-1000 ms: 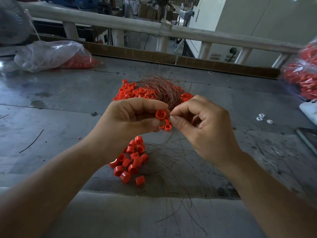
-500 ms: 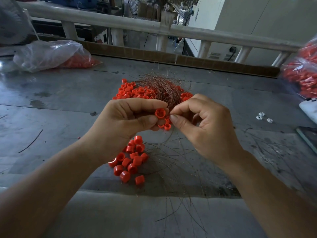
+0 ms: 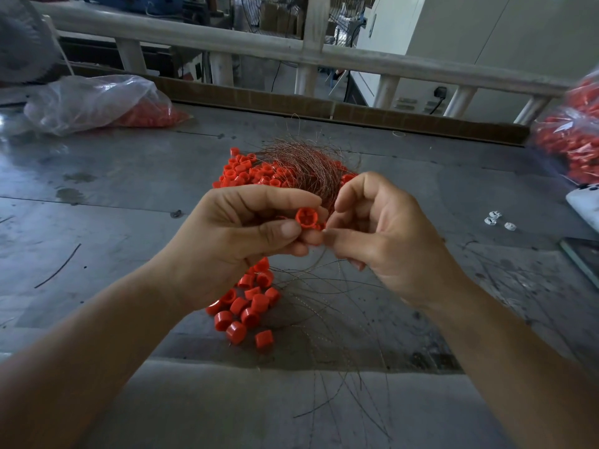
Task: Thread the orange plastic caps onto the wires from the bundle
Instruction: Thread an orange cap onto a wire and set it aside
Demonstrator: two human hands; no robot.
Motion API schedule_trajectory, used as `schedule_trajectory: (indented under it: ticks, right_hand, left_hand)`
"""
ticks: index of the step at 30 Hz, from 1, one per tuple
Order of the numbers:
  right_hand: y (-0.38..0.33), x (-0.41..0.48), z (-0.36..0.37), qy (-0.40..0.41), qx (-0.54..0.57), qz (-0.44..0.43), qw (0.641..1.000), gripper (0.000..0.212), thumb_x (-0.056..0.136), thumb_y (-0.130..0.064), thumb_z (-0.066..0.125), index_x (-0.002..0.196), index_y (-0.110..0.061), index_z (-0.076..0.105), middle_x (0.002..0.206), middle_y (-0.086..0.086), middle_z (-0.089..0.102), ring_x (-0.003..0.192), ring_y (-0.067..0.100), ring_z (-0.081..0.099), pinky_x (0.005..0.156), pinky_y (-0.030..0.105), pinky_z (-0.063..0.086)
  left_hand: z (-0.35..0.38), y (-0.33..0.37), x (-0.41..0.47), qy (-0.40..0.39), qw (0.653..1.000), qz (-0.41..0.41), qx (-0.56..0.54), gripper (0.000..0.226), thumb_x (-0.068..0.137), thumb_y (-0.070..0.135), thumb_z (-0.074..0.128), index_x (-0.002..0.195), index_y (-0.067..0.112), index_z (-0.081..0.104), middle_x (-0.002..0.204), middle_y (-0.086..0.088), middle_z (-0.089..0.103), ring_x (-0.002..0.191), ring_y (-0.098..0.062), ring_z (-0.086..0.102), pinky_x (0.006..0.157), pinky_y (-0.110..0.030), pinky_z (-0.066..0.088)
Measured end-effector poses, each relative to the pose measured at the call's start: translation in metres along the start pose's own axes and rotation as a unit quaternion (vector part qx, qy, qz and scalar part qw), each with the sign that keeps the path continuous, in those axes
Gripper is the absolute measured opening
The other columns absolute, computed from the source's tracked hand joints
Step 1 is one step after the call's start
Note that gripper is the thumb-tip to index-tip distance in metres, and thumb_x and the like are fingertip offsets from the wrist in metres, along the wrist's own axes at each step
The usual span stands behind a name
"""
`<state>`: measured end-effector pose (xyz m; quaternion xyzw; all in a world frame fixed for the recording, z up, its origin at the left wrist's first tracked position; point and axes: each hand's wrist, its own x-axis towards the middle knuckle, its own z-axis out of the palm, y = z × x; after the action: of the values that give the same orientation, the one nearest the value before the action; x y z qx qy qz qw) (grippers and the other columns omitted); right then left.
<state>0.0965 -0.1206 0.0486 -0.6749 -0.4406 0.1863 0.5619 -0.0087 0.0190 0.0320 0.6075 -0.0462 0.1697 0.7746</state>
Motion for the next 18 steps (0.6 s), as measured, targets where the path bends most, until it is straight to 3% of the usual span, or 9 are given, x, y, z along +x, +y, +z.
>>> schedule_trajectory:
  ticks: [7, 11, 14, 16, 18]
  right_hand:
    - [0.002, 0.004, -0.005, -0.016, -0.029, 0.007, 0.999, 0.025, 0.075, -0.003, 0.069, 0.077, -0.02, 0.051, 0.06, -0.008, 0.06, 0.056, 0.003, 0.055, 0.051, 0.015, 0.044]
    - [0.011, 0.014, -0.029, 0.109, -0.07, 0.011, 0.991, 0.017, 0.081, -0.011, 0.066, 0.075, -0.024, 0.056, 0.066, -0.003, 0.063, 0.06, 0.007, 0.06, 0.055, 0.017, 0.045]
    - [0.025, 0.02, -0.045, 0.172, -0.171, 0.029, 0.97, 0.018, 0.083, -0.015, 0.065, 0.072, -0.026, 0.057, 0.067, -0.003, 0.063, 0.061, 0.009, 0.059, 0.054, 0.018, 0.046]
    - [0.036, 0.024, -0.049, 0.173, -0.269, 0.041, 0.947, 0.018, 0.083, -0.017, 0.065, 0.07, -0.027, 0.058, 0.064, -0.01, 0.059, 0.058, 0.003, 0.054, 0.05, 0.015, 0.045]
    - [0.045, 0.027, -0.05, 0.152, -0.351, 0.059, 0.922, 0.016, 0.083, -0.019, 0.064, 0.071, -0.027, 0.058, 0.066, -0.013, 0.058, 0.061, 0.002, 0.053, 0.057, 0.019, 0.046]
  left_hand:
    - [-0.001, -0.003, 0.001, -0.002, 0.999, -0.02, -0.032, 0.025, 0.06, 0.007, 0.064, 0.082, 0.011, 0.075, 0.079, -0.007, 0.073, 0.075, -0.016, 0.07, 0.064, -0.018, 0.055]
    - [-0.001, -0.004, 0.001, 0.024, 0.999, -0.029, -0.031, 0.026, 0.057, 0.008, 0.065, 0.081, 0.01, 0.075, 0.077, -0.007, 0.073, 0.073, -0.015, 0.07, 0.064, -0.017, 0.054]
    - [0.0, -0.004, 0.001, 0.036, 0.998, -0.036, -0.028, 0.026, 0.056, 0.01, 0.066, 0.08, 0.01, 0.075, 0.077, -0.007, 0.073, 0.073, -0.015, 0.07, 0.063, -0.017, 0.054]
    - [0.0, -0.004, 0.001, 0.043, 0.998, -0.038, -0.029, 0.027, 0.055, 0.01, 0.066, 0.08, 0.01, 0.075, 0.077, -0.007, 0.073, 0.072, -0.015, 0.07, 0.063, -0.017, 0.054]
    - [0.001, -0.004, 0.002, 0.048, 0.998, -0.039, -0.032, 0.027, 0.054, 0.01, 0.066, 0.079, 0.01, 0.075, 0.077, -0.007, 0.073, 0.072, -0.015, 0.07, 0.063, -0.017, 0.054]
